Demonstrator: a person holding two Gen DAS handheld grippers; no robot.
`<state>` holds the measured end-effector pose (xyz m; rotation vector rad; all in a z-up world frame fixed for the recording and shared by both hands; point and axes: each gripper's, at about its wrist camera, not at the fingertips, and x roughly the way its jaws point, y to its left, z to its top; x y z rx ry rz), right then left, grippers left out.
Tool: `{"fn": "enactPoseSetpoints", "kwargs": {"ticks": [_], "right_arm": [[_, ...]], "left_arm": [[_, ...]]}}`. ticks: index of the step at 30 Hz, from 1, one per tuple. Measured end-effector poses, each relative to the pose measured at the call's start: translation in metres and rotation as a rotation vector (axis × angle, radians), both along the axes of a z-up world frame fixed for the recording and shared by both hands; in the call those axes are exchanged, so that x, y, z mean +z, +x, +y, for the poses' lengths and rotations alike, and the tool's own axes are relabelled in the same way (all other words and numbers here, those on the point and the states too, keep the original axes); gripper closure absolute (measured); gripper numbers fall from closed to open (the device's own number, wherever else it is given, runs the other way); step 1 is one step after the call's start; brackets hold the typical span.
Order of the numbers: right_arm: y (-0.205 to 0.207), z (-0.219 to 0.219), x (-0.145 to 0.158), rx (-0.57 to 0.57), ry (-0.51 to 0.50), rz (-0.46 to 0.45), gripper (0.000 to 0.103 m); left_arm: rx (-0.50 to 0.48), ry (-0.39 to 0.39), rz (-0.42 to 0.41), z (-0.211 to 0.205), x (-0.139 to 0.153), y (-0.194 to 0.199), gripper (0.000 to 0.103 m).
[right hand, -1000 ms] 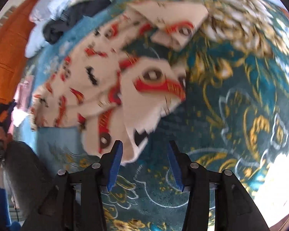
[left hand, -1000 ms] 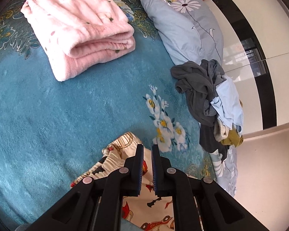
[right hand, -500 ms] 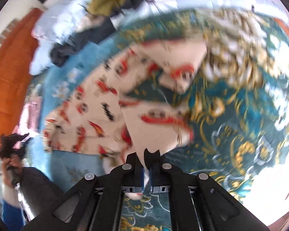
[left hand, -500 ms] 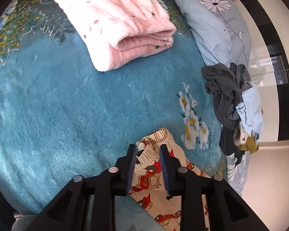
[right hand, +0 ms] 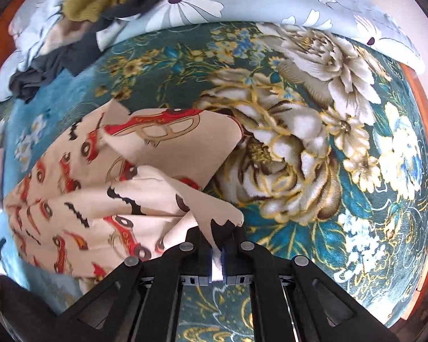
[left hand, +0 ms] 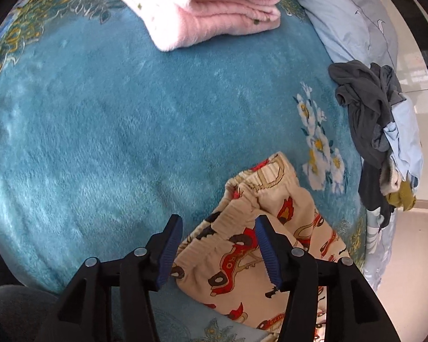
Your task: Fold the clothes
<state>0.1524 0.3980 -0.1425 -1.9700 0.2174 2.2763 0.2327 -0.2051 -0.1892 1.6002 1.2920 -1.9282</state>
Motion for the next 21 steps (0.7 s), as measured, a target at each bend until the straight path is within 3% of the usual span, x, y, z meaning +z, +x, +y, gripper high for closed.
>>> {"fn": "enactPoseSetpoints", "kwargs": {"ticks": [1,2,4,7,19,21], "right_arm": [[-0.002,-0.002,0.002,0.012,0.006,0.016,0.092],[-0.002,-0.005,0.007,0.034,0.016,0.039,0.075],[0.003,-0.009,0.02,0.075,0.058,0.092,0.055],[0.021,-0.014,0.032,0.112,0.132,0.149,0.055],[0.071,-0.055,-0.067,0.109,0.029,0.09,0.055],[0.071,-0.051,-0.067,0.082,0.064,0.092,0.069]], "left_arm": [[-0.025,-0.024,-0.013,0.006,0.0,-0.002,0.046],[-0.048,-0.046,-0.025,0.011,0.0,-0.003,0.045],[-0.056,-0.058,-0.031,0.017,-0.001,-0.002,0.044],[-0.058,-0.078,-0.046,0.021,-0.001,0.002,0.044],[-0.067,-0.154,-0.103,0.038,-0.002,0.017,0.044],[-0.068,-0.167,-0.112,0.041,-0.002,0.02,0.044]]}}
